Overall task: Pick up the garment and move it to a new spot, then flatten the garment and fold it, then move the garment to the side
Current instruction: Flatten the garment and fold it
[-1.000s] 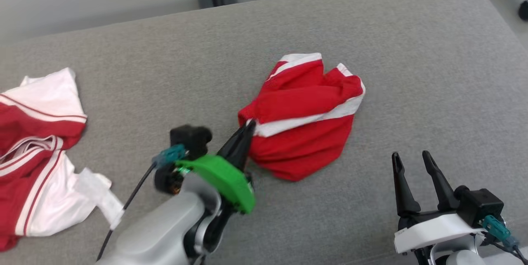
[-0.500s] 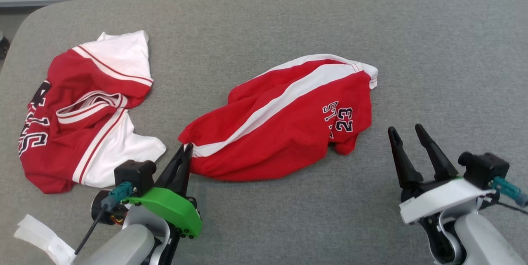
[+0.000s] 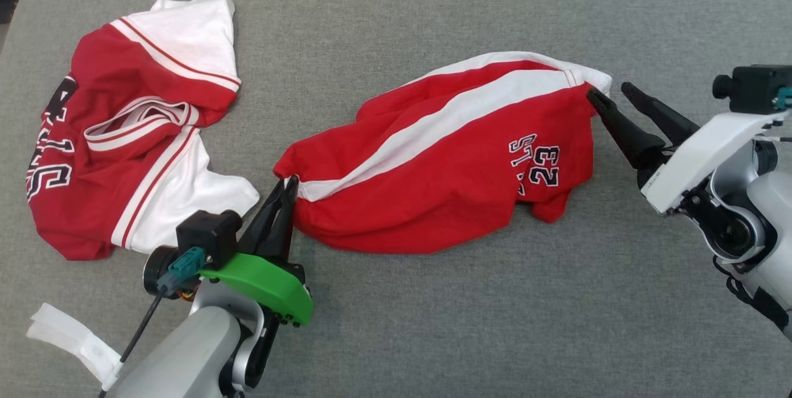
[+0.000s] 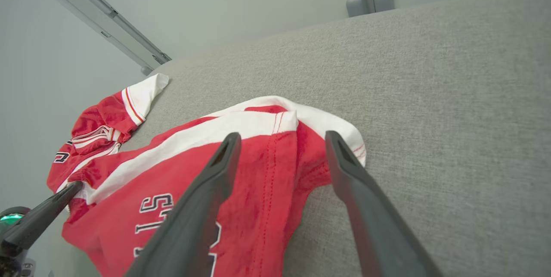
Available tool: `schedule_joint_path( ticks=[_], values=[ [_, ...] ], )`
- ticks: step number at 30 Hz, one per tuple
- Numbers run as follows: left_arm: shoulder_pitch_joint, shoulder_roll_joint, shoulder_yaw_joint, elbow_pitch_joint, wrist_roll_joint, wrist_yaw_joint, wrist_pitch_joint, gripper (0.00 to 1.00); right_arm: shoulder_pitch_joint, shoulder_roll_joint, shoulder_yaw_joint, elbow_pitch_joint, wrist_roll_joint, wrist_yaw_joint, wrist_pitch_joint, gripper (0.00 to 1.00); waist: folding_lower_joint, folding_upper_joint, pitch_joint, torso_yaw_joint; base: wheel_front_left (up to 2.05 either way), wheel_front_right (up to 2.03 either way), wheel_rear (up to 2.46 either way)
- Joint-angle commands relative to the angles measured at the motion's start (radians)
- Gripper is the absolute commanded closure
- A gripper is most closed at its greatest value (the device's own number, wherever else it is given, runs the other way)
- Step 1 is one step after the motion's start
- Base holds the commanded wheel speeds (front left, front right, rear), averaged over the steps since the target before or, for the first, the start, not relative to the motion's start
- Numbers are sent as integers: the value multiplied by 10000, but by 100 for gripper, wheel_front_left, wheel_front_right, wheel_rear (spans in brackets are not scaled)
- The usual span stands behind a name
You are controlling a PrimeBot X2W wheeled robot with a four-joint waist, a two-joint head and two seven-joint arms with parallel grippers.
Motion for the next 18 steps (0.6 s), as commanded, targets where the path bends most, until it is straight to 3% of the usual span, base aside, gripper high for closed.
schedule_joint_path(
  ticks=[1, 13, 15, 16, 18],
  values=[
    [-160, -86, 116, 51, 157, -101, -34, 100, -279, 10, 270, 239, 168, 2, 155, 0, 0, 0, 242, 211, 0, 0, 0],
    [-189, -719, 408, 514, 811, -583, -33, 100, -1874, 72, 2087, 1626, 687, 1, -482, 0, 0, 0, 395, 527, 0, 0, 0],
    [-170, -744, 459, 580, 879, -607, -33, 100, -2060, -3, 2348, 1637, 776, 1, -598, 58, 0, 0, 393, 519, 0, 0, 0],
    [-163, -753, 482, 601, 902, -624, -33, 100, -2139, -41, 2478, 1653, 796, 1, -641, 95, 0, 0, 389, 509, 0, 0, 0],
    [-140, -765, 547, 661, 928, -661, -33, 100, -2240, -118, 2741, 1676, 963, 1, -701, 100, 0, 0, 362, 468, 0, 0, 0]
  ],
)
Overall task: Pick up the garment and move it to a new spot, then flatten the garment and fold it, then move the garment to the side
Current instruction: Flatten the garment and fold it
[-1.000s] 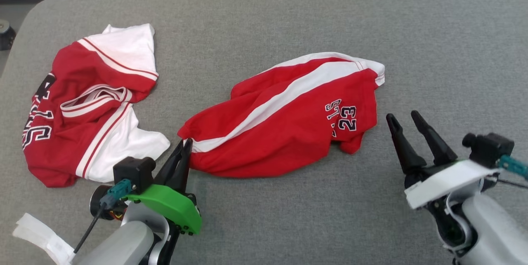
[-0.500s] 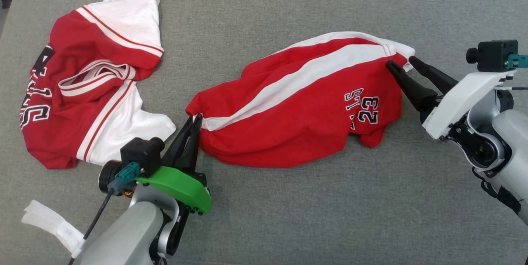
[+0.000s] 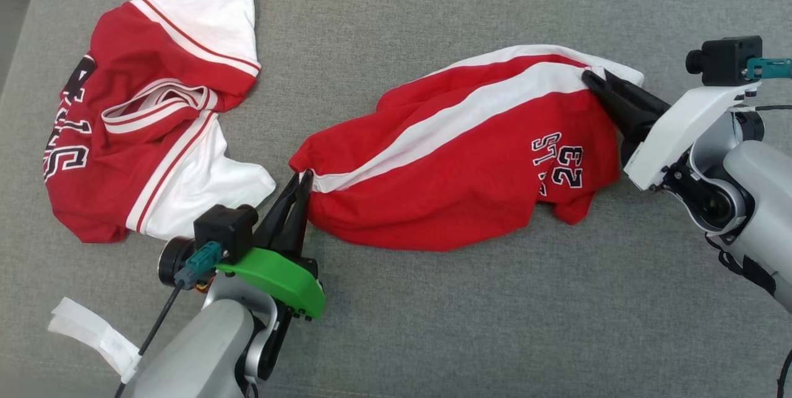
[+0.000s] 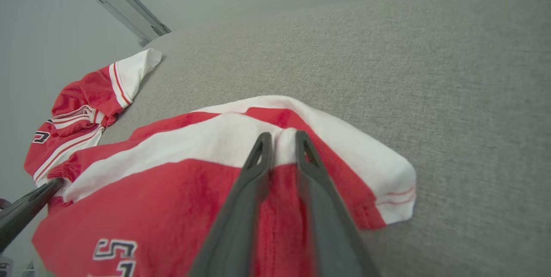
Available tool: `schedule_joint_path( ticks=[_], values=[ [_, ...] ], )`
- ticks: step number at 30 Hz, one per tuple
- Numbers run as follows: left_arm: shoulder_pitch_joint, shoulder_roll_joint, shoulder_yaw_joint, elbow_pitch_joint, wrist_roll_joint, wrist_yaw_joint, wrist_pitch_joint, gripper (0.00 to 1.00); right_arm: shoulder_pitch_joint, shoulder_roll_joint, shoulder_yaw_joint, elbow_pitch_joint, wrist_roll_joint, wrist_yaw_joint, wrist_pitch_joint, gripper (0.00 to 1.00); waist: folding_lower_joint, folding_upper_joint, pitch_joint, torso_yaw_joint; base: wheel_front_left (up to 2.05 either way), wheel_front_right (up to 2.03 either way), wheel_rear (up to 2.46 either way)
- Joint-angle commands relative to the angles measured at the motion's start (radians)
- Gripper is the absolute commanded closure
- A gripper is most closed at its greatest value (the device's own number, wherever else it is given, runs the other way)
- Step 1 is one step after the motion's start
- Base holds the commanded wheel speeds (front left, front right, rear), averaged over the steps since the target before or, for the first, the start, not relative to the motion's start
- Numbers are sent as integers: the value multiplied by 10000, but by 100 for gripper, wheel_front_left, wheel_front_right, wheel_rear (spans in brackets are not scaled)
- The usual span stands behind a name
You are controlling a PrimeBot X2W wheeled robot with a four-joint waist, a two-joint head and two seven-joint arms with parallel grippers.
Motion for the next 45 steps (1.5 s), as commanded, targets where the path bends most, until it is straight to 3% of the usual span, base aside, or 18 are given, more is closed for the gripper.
schedule_joint_path(
  ticks=[1, 9, 17, 23, 30, 33, 37, 45],
  values=[
    [-54, 18, 83, 49, 84, -37, -32, 100, -129, -81, 175, 0, 133, 1, -78, 100, 0, 0, -41, -56, 0, 0, 0],
    [-737, 165, 307, -87, 627, -222, -33, 100, -869, -580, 695, -351, 427, 1, -1253, 100, 0, 0, -94, -679, 0, 0, 0],
    [-4584, 2, 251, -133, 1175, -1280, 1022, 100, -2745, -1405, 255, -197, 174, 1, -1924, 100, 0, 0, 743, -2027, 0, 0, 0],
    [-8589, -921, 194, 1383, 1652, -2053, 1488, 100, -4692, -1535, -1309, 462, -565, 1, -2075, 100, 0, 0, 1626, -3126, 0, 0, 0],
    [-11740, -1696, 264, 3355, 2707, -2260, 95, 100, -5375, -396, -5300, -116, -2429, 1, -2072, 100, 0, 0, 2302, -4058, 0, 0, 0],
    [-11659, -1638, 285, 3465, 2933, -2363, -32, 100, -4566, 90, -5922, -935, -2960, 1, -2073, 100, 0, 0, 2402, -4187, 0, 0, 0],
    [-10098, -1326, 589, 2571, 3034, -2493, -20, 100, -3124, 348, -6146, -2206, -3264, 1, -2075, 100, 0, 0, 2467, -4095, 0, 0, 0],
    [-4858, -569, 1382, -205, 3082, -2583, -18, 100, 1703, 896, -7527, -4490, -3663, 1, -2076, 100, 0, 0, 1584, -3481, 0, 0, 0]
  ],
)
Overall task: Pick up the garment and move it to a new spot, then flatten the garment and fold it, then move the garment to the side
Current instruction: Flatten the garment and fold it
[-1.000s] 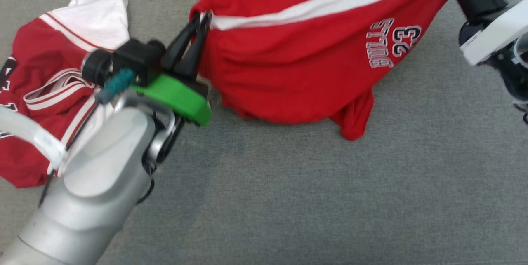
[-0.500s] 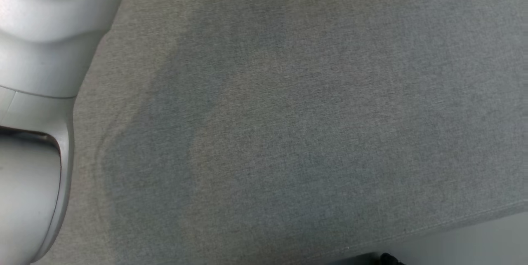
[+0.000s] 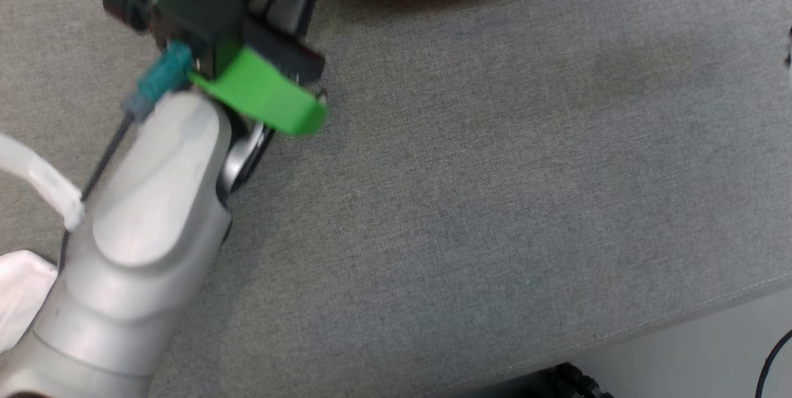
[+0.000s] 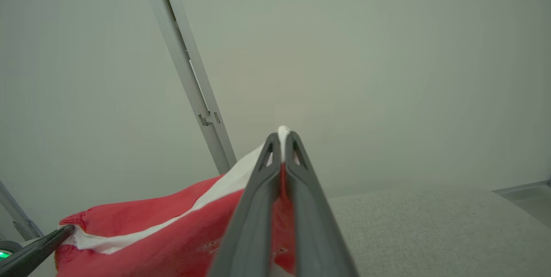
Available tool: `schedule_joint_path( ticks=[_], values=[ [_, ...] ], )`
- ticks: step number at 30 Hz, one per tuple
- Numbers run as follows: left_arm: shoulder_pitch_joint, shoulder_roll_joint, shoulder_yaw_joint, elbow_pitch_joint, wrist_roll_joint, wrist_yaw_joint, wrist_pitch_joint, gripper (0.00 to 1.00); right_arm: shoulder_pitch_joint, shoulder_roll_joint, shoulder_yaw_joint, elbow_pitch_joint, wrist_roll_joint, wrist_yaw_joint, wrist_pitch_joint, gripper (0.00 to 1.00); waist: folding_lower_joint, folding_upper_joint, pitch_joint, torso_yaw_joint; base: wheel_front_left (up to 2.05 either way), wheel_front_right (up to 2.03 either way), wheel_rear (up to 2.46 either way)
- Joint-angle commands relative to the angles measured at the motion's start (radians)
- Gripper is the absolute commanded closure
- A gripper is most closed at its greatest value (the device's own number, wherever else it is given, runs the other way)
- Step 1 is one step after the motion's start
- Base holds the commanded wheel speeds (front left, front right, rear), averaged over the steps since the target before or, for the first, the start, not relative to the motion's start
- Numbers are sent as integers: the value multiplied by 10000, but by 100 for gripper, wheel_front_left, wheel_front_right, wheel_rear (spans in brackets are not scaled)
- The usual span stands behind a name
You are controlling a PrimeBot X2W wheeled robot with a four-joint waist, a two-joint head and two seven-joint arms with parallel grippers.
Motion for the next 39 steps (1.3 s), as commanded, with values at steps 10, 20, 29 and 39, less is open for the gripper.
schedule_joint_path(
  ticks=[10, 20, 29, 39],
  values=[
    [6232, 500, 832, -1857, -48, -21, -8, 100, 5727, 823, -1630, -1262, 118, -9, -29, 100, -1, 0, -2406, 854, 0, 0, 0],
    [8754, 882, 639, -2873, 342, 218, -9, 100, 9057, 794, -1708, -2607, -160, -9, -29, 100, -1, 0, -3311, 1307, 0, 0, 0],
    [8837, 911, 628, -3709, 252, 491, 291, 100, 9020, 462, -1755, -2544, -1813, -9, -25, 100, -1, 0, -3098, 1480, 0, 0, 0],
    [6003, -303, 348, -2647, -220, 208, 1330, 100, 5490, -273, -1281, -184, -2352, -7, 633, 100, -1, 0, -2222, 1876, 0, 0, 0]
  ],
)
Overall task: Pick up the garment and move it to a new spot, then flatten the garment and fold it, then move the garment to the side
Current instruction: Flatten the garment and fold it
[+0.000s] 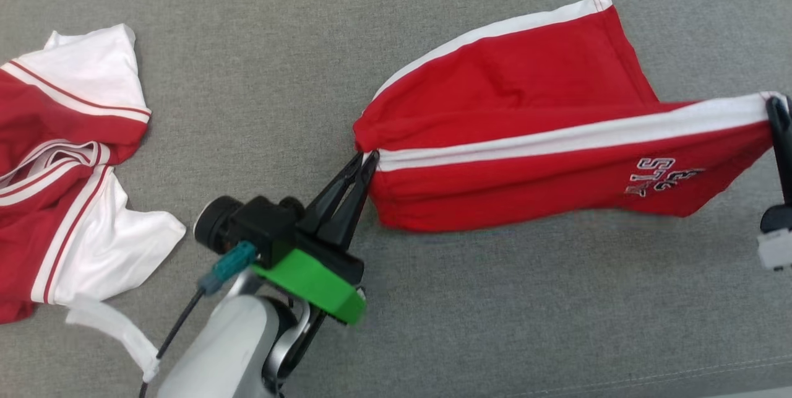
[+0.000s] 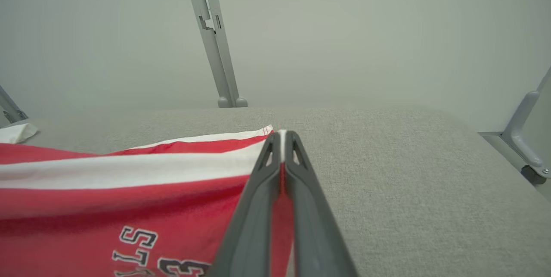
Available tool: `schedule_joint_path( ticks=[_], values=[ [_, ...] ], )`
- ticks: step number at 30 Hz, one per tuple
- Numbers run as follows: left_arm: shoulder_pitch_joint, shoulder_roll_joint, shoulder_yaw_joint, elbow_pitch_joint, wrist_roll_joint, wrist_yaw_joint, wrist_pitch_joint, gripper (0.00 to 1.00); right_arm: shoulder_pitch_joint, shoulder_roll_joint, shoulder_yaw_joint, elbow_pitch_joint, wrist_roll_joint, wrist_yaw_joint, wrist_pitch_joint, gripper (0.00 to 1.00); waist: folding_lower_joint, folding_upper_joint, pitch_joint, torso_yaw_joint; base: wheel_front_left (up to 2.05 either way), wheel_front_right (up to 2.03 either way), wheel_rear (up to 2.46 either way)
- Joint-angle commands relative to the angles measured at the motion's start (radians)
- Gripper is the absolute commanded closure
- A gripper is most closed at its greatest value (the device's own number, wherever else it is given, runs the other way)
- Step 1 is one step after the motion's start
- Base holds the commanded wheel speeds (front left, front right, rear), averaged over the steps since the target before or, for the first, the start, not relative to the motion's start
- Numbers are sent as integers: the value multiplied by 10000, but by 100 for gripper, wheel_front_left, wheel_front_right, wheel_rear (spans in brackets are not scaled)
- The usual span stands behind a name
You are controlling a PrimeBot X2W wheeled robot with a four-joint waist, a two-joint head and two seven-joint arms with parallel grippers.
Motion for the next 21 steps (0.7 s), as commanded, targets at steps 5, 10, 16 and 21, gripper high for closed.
schedule_joint_path(
  ticks=[5, 10, 16, 21],
  values=[
    [-1474, -540, 81, 924, -427, -76, 759, 100, -2168, -673, 772, 1195, 124, -15, 457, 100, 0, 0, 718, 316, 0, 0, 0],
    [-2530, -777, 214, 1672, -337, 121, 989, 100, -4097, -1297, 2059, 2221, 344, -15, 964, 100, 0, 0, 1183, 525, 0, 0, 0],
    [-3450, -1048, 262, 2529, -301, 321, 1018, 100, -5900, -1723, 3411, 3684, 411, -17, 1229, 100, 0, 0, 1699, 858, 0, 0, 0],
    [-4082, -1218, 123, 3246, -180, 381, 848, 100, -6940, -1656, 4275, 4782, 662, -17, 1138, 100, 0, 0, 1886, 1045, 0, 0, 0]
  ],
)
